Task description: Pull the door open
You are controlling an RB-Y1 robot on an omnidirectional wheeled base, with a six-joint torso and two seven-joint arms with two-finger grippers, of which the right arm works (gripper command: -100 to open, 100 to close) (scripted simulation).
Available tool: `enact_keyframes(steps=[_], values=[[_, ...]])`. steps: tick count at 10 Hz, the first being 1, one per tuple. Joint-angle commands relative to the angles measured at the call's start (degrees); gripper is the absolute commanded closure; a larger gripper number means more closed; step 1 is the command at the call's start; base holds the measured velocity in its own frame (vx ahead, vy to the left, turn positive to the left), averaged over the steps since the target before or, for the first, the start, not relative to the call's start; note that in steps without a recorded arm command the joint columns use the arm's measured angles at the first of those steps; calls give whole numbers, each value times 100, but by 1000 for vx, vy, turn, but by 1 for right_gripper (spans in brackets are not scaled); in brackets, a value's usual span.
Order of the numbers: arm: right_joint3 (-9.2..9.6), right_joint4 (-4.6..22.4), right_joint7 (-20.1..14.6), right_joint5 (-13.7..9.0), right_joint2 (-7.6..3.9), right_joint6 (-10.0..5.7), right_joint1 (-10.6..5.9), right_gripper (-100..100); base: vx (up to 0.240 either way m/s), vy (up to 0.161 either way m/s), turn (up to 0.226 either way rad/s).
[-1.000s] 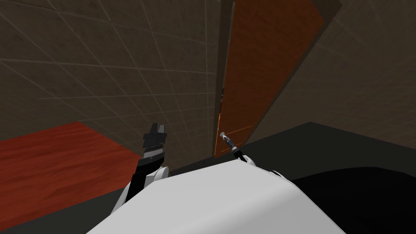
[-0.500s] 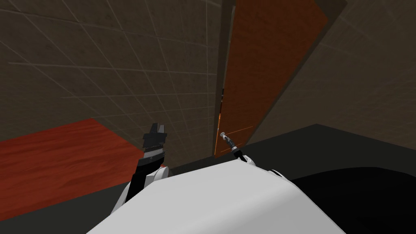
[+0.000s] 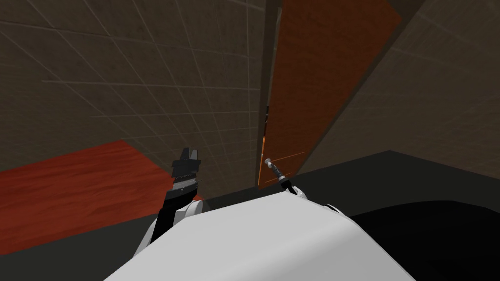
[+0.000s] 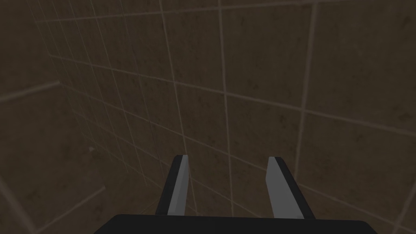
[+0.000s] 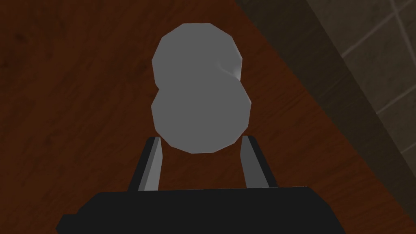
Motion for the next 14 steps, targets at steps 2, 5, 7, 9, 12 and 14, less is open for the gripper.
enact_keyframes(steps=[2, 5, 7, 9, 12, 14], values=[[116, 123, -376, -76, 101, -56, -55, 100, -45, -23, 67], [160, 120, -829, -229, 100, -29, -64, 100, -30, -21, 47], [183, 118, -1061, -308, 99, -15, -69, 100, -38, -31, 64], [206, 117, -1297, -389, 99, -1, -75, 100, -36, -16, 42], [253, 114, -1770, -551, 98, 27, -85, 100, -31, -23, 62], [276, 112, -2006, -632, 98, 42, -90, 100, -32, -22, 31]])
